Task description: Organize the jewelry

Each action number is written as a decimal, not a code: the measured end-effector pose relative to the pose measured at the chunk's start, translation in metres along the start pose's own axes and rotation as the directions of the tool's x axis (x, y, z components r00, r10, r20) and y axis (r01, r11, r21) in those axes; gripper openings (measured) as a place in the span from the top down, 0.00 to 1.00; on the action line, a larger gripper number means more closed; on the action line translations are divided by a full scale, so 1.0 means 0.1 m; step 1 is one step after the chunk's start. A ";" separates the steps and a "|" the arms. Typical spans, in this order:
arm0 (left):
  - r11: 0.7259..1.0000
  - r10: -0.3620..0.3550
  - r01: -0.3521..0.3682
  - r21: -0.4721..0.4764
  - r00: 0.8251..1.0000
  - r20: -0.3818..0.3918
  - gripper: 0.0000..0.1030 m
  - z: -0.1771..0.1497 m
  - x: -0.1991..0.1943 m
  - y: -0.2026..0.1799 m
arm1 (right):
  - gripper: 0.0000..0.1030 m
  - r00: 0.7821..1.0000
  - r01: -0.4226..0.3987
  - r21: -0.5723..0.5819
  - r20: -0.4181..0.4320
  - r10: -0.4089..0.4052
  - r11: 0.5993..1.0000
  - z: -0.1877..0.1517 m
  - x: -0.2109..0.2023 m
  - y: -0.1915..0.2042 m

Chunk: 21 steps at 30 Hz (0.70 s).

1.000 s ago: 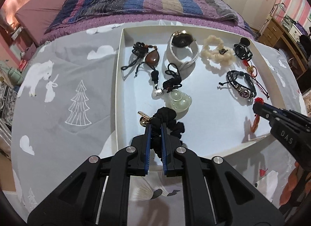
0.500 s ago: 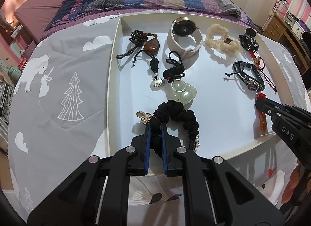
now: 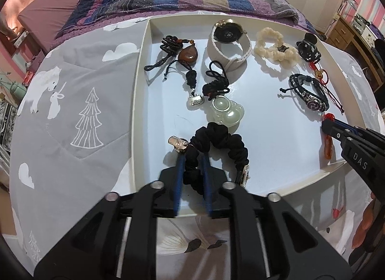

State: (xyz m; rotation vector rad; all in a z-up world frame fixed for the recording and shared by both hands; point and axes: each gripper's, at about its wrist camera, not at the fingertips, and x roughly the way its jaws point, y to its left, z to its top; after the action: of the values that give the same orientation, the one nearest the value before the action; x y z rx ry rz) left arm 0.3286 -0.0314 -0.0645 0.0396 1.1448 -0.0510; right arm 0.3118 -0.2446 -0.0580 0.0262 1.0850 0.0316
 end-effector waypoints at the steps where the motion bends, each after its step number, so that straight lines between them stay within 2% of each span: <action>1: 1.000 0.003 -0.003 -0.002 1.000 0.008 0.68 0.00 -0.03 0.00 | 0.91 1.000 -0.003 0.005 0.002 0.003 1.000 0.00 -0.01 -0.01; 2: 1.000 0.006 -0.006 -0.004 1.000 0.017 0.57 -0.01 -0.05 0.00 | 0.91 1.000 -0.006 0.008 0.005 0.006 1.000 0.00 -0.02 -0.02; 3: 1.000 -0.005 0.005 -0.006 1.000 0.028 0.54 -0.01 -0.10 0.00 | 0.91 1.000 -0.009 0.010 0.008 0.009 1.000 0.00 -0.05 -0.04; 4: 1.000 -0.009 0.009 -0.008 1.000 0.030 0.49 -0.01 -0.13 0.00 | 0.84 1.000 -0.012 0.011 0.012 0.012 1.000 -0.01 -0.07 -0.05; 5: 1.000 -0.001 0.002 -0.013 0.999 0.034 0.36 -0.02 -0.17 0.00 | 0.68 1.000 -0.014 0.014 0.023 0.014 1.000 -0.02 -0.11 -0.06; 7: 1.000 -0.002 0.003 -0.016 0.998 0.057 0.31 -0.03 -0.27 -0.01 | 0.51 0.998 -0.021 0.022 0.057 0.020 1.000 -0.03 -0.23 -0.10; 12: 1.000 0.003 -0.002 -0.011 0.994 0.110 0.17 -0.15 -0.58 -0.04 | 0.45 0.993 -0.038 0.020 0.109 0.036 0.999 -0.13 -0.56 -0.13; 15: 1.000 -0.007 0.009 -0.009 0.988 0.155 0.12 -0.26 -0.79 -0.05 | 0.31 0.987 -0.047 0.027 0.153 0.042 0.999 -0.26 -0.81 -0.15; 17: 1.000 -0.012 0.014 -0.009 0.979 0.201 0.09 -0.38 -0.96 -0.03 | 0.24 0.979 -0.045 0.035 0.201 0.037 0.998 -0.40 -1.03 -0.16; 21: 0.999 -0.020 0.030 -0.027 0.954 0.299 0.03 -0.72 -1.30 0.02 | 0.23 0.954 -0.009 0.016 0.298 0.004 1.000 -0.71 -1.40 -0.12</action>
State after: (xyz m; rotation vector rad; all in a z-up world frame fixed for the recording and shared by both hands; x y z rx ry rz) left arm 0.2094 -0.0224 0.0246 -0.0101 0.8423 -0.0598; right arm 0.1837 -0.2613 0.0317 0.0484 0.7822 0.0229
